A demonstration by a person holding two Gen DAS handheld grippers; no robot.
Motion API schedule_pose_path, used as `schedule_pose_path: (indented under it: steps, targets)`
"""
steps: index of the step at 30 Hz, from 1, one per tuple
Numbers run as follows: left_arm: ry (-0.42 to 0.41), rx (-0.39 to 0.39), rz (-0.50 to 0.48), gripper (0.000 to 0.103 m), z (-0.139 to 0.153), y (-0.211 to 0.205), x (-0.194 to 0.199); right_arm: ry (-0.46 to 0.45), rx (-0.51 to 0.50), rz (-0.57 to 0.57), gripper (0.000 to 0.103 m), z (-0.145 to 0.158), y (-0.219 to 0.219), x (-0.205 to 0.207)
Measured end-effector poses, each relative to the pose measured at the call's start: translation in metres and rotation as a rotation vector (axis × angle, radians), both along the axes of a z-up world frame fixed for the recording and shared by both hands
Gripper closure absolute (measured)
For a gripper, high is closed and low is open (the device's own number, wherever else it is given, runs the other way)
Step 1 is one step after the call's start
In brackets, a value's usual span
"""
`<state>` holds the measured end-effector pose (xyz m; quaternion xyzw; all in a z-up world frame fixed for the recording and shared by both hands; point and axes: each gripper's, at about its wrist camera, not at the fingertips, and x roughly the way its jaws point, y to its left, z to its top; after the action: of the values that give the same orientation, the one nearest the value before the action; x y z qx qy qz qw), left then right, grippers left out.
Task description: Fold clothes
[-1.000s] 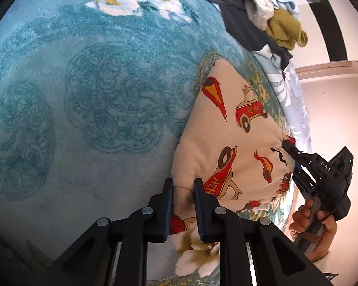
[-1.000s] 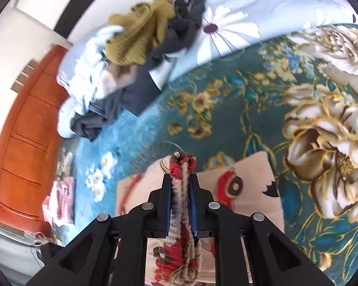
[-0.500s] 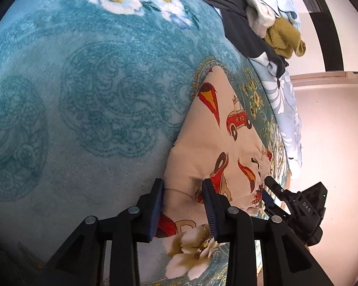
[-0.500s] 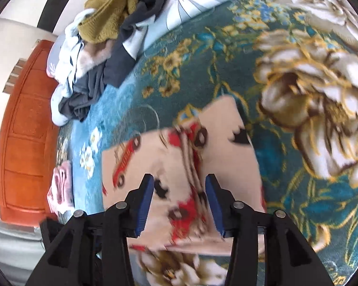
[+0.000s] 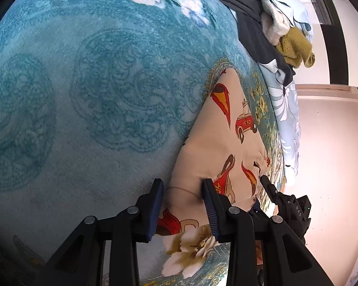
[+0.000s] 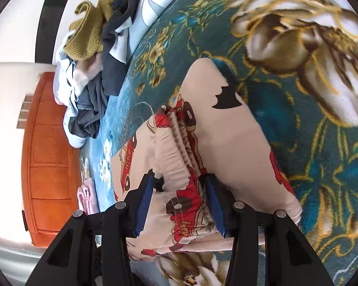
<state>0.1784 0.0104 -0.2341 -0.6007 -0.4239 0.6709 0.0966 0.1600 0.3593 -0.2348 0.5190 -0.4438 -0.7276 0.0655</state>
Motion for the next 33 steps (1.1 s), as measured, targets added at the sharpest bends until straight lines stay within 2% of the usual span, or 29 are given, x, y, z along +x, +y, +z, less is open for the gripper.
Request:
schedule_pose_path:
  steps: [3,5,6,11,14,16,18,22,25,28,31,33]
  targets:
    - [0.011,-0.002,-0.008,0.065,0.002,0.001,0.0,-0.012,0.094,0.046,0.056,0.01,-0.013,-0.005]
    - [0.021,-0.001,-0.011,0.065,0.004,0.002,0.0,-0.026,0.176,0.093,0.07,0.017,-0.023,-0.01]
    - [0.03,0.003,-0.011,0.065,0.005,0.002,0.0,-0.028,0.207,0.114,0.073,0.021,-0.026,-0.012]
    - [0.088,0.035,-0.046,0.064,0.014,0.006,0.0,0.057,0.259,0.132,0.074,0.055,-0.027,-0.012]
    - [0.134,0.079,-0.096,0.063,0.021,0.013,-0.001,0.132,0.302,0.128,0.074,0.087,-0.016,-0.007]
    - [0.14,0.071,-0.133,0.062,0.022,0.02,-0.003,0.17,0.327,0.124,0.074,0.102,-0.01,-0.006]
    - [0.132,0.043,-0.162,0.061,0.02,0.027,-0.005,0.155,0.344,0.137,0.074,0.099,-0.005,-0.005]
    - [0.108,-0.006,-0.185,0.061,0.017,0.03,-0.005,0.041,0.416,0.142,0.075,0.066,0.001,-0.008]
    - [0.096,-0.023,-0.152,0.061,0.017,0.022,-0.004,0.0,0.409,0.115,0.075,0.046,0.013,-0.005]
    - [0.085,-0.007,-0.107,0.061,0.015,0.013,-0.001,0.013,0.435,0.109,0.075,0.044,0.015,-0.005]
    - [0.154,-0.024,-0.11,0.061,0.029,0.016,0.0,0.003,0.45,0.128,0.075,0.039,0.013,-0.004]
    - [0.188,-0.027,-0.155,0.061,0.038,0.024,-0.004,-0.004,0.463,0.147,0.075,0.036,0.012,-0.004]
